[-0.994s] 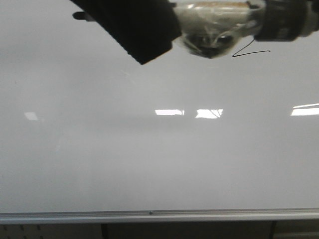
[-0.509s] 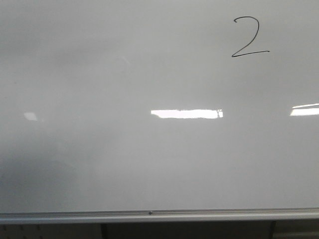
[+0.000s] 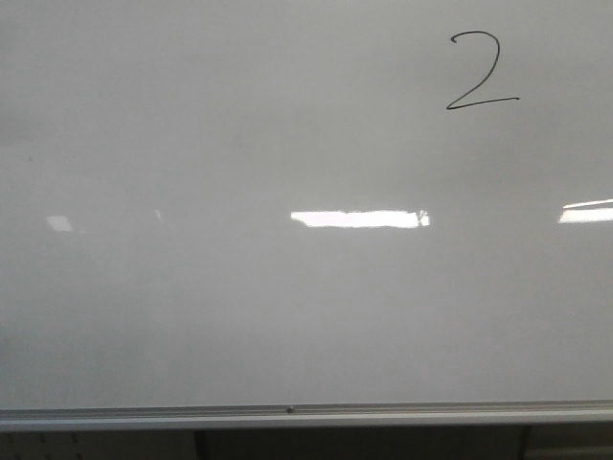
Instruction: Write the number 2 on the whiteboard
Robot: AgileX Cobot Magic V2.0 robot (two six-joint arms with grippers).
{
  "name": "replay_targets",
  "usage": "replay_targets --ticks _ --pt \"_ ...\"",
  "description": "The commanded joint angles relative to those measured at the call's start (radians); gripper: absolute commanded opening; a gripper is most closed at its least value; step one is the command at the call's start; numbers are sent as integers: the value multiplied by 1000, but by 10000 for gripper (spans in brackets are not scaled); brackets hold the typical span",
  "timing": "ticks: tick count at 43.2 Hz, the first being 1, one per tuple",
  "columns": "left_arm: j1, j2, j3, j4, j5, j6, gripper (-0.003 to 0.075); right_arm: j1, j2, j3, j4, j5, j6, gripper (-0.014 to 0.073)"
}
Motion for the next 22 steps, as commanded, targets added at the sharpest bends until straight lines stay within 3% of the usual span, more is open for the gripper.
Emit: replay_targets --ticks 1,7,22 --pt "38 -17 59 -25 -297 -16 50 -7 -2 -22 0 -62 3 526" --pt "39 -10 132 -30 -494 -16 51 -7 -2 -22 0 -78 3 526" --pt "39 192 137 -30 -616 -16 54 -7 -2 -22 0 -82 3 526"
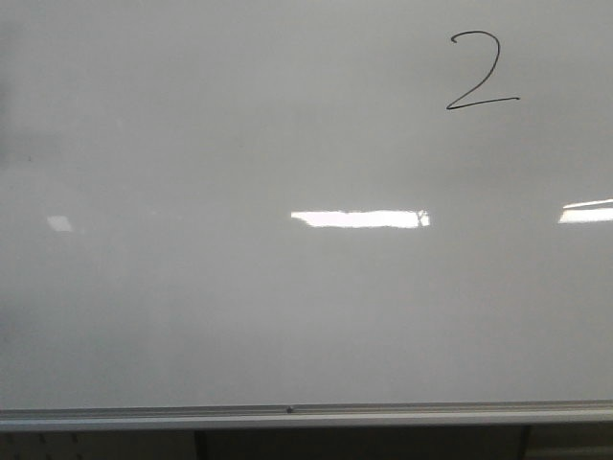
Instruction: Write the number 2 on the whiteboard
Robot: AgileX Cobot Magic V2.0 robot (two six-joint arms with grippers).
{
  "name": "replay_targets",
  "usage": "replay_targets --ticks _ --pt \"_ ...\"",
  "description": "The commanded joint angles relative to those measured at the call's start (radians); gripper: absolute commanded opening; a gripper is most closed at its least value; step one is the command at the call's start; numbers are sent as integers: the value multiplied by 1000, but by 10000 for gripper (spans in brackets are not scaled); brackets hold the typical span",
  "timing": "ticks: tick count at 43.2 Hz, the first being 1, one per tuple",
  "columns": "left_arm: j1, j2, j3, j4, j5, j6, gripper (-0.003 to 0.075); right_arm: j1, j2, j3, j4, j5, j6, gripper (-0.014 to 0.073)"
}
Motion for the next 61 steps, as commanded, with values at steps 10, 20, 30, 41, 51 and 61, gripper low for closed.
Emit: replay_targets --ticks 10,20,30,41,51,61 --pt "51 193 -30 -26 -284 -10 54 -7 -2 -22 0 -51 3 526" --pt "61 302 -70 -19 -350 -10 77 -7 -2 -22 1 -47 3 526" --pt "61 354 -104 -12 -354 -10 347 -7 -2 -22 1 -47 3 526" --pt "61 314 -104 15 -244 -10 388 -7 -2 -22 0 -53 51 526" --pt "59 121 -134 42 129 -10 387 -7 -3 -22 0 -54 164 526" --pt "-37 -112 -218 24 542 72 387 -7 -49 -13 -1 -100 179 526"
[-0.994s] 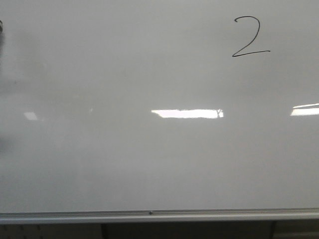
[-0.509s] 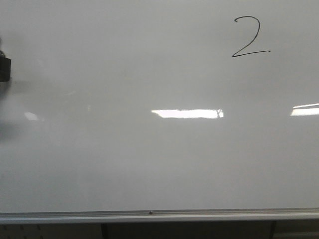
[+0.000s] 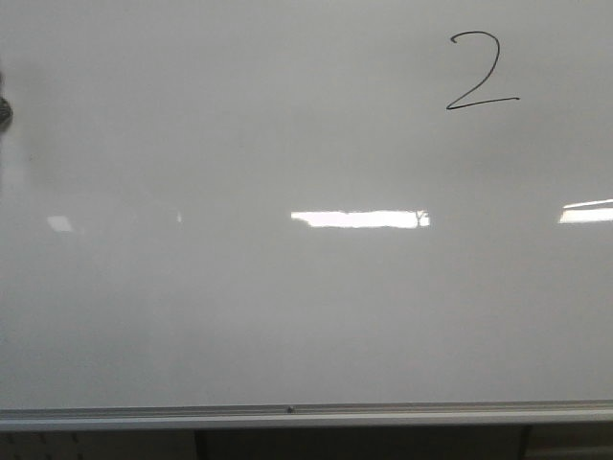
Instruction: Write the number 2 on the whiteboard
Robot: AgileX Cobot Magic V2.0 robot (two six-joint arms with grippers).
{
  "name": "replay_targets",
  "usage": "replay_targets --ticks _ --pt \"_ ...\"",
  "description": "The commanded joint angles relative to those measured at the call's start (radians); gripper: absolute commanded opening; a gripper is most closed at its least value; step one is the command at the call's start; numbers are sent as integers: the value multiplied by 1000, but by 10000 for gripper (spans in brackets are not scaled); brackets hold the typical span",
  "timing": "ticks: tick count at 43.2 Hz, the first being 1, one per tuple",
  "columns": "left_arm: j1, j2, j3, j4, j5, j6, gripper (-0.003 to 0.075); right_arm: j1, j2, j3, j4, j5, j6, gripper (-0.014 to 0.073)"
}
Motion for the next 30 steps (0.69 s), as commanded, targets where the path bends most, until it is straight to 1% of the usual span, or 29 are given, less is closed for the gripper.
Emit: replay_targets --ticks 1,4,7,10,18,23,30 --pt "-75 -108 -64 -19 118 59 387 -7 -37 -10 -2 -92 7 526" --pt "-136 -166 -90 -46 244 83 387 -7 -63 8 -7 -107 7 526" --pt "-195 -220 -106 -71 334 97 387 -7 -90 25 -21 -110 7 526" --pt "-251 -276 -114 -101 381 99 387 -7 -117 45 -38 -110 7 526" --pt "-355 -418 -114 -179 430 99 387 -7 -200 103 -50 -117 7 526" --pt "-367 -474 -114 -239 430 97 387 -7 -238 124 -50 -118 7 526" --pt "-367 -499 -114 -242 430 97 387 -7 -250 124 -50 -129 7 525"
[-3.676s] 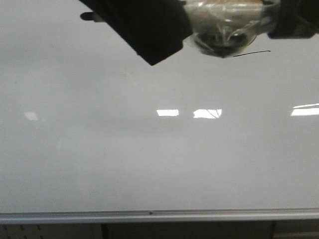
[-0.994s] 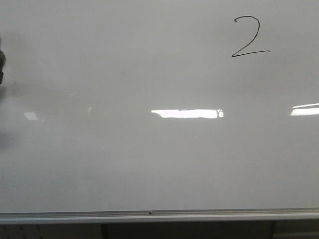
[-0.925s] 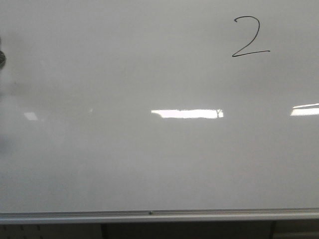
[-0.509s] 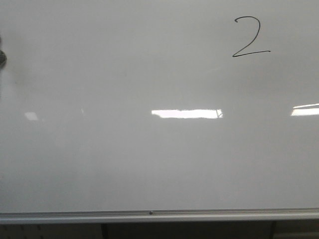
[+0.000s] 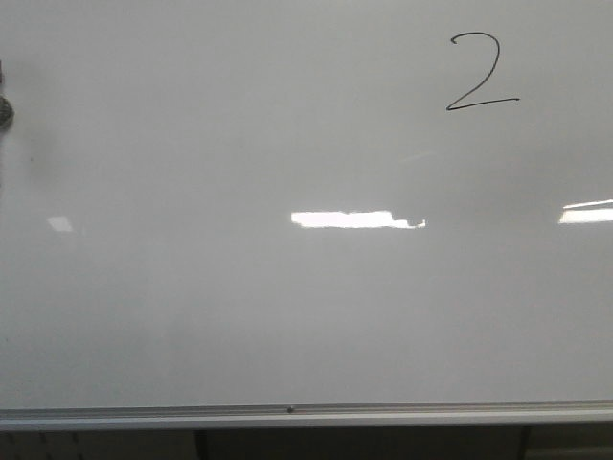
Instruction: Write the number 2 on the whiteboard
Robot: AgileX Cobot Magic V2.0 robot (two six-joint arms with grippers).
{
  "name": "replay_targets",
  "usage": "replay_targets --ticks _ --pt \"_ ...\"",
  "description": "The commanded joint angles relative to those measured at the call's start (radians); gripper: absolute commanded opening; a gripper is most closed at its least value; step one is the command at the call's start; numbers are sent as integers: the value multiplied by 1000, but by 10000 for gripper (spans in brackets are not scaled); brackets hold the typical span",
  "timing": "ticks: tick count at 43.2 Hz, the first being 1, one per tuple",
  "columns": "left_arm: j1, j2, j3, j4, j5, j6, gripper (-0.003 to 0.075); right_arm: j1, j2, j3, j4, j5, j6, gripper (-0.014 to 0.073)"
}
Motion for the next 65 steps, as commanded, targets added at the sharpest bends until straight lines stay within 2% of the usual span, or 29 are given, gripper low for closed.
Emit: replay_targets --ticks 1,5,9,18,21,23,52,59,65 --pt "-6 -5 -36 -9 -59 1 387 -7 4 -20 -10 -84 5 522" --pt "-6 -4 -36 0 -59 2 384 -7 4 -20 -10 -85 5 456" --pt "-6 -4 -36 15 -59 2 333 -7 4 -20 -10 -85 5 322" --pt "-6 -4 -36 18 -68 2 76 -7 4 -20 -3 -85 5 -5" --pt "-6 -4 -36 18 -68 2 5 -7 4 -20 3 -85 5 -74" --pt "-6 -4 -36 18 -68 2 -20 -7 4 -20 3 -89 5 -67" --pt "-2 -24 -24 20 -77 2 -20 -7 4 -20 3 -97 5 -71" --pt "114 -117 48 -3 -120 15 -19 -7 4 -20 3 -95 5 -71" --pt "215 -253 199 -3 -255 48 -19 -7 4 -20 3 -95 5 -71"
